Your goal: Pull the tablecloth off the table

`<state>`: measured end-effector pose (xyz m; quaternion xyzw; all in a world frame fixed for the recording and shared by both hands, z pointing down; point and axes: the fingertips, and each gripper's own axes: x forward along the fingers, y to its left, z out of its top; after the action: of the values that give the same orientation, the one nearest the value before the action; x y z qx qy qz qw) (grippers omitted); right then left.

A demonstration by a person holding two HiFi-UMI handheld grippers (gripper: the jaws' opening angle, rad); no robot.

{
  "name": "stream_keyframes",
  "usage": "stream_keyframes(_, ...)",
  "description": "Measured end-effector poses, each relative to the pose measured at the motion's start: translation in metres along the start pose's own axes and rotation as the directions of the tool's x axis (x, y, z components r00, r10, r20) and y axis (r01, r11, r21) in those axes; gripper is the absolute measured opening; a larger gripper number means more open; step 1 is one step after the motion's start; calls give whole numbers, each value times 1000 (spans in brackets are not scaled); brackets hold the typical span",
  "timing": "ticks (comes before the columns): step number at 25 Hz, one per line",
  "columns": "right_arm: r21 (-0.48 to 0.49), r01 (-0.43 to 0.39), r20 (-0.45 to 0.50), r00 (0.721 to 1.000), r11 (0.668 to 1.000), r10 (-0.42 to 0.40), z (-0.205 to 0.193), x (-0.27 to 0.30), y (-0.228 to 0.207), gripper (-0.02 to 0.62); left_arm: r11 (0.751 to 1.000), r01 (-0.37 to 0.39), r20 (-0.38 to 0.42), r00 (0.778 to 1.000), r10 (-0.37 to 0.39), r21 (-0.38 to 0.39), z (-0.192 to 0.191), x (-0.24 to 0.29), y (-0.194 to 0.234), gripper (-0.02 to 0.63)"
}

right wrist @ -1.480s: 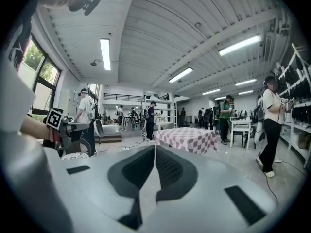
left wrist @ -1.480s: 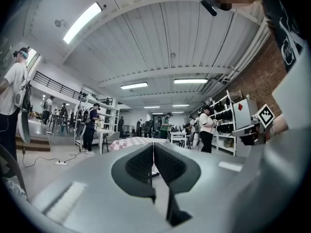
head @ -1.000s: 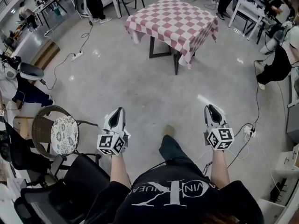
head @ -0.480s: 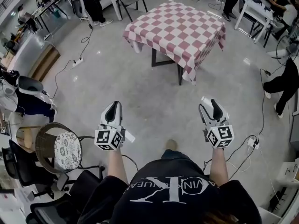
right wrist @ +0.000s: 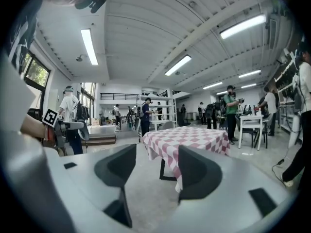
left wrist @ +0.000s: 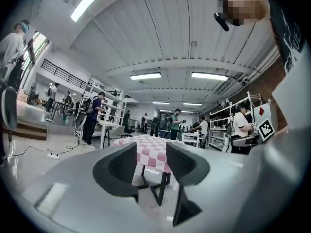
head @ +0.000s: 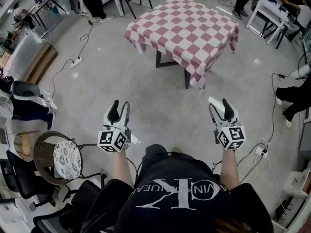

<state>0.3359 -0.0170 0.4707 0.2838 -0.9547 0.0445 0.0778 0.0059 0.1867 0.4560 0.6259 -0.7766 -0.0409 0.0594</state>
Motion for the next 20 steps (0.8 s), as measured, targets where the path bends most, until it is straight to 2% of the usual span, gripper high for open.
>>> stream_keyframes(5, 20, 3, -31, 1000, 1000, -2, -4, 31, -8, 239, 999, -36, -16, 999, 35, -37, -8, 22, 29, 190)
stream_keyframes(10, 41, 46, -58, 997, 998, -44, -9, 80, -23, 239, 999, -25, -31, 999, 23, -47, -13, 83, 66, 195)
stream_keyframes(13, 41, 70, -76, 995, 997, -67, -4, 120, -32, 239, 999, 22, -33, 999, -23, -46, -7, 133, 84, 202)
stream_keyframes(17, 8, 84, -88, 993, 996, -83, 14, 181, -38, 239, 994, 106, -43, 993, -107, -6, 9, 200, 107, 207)
stream_keyframes(20, 29, 103, -83, 992, 994, -100, 26, 220, -39, 241, 988, 153, -49, 987, -152, -1, 19, 242, 125, 232)
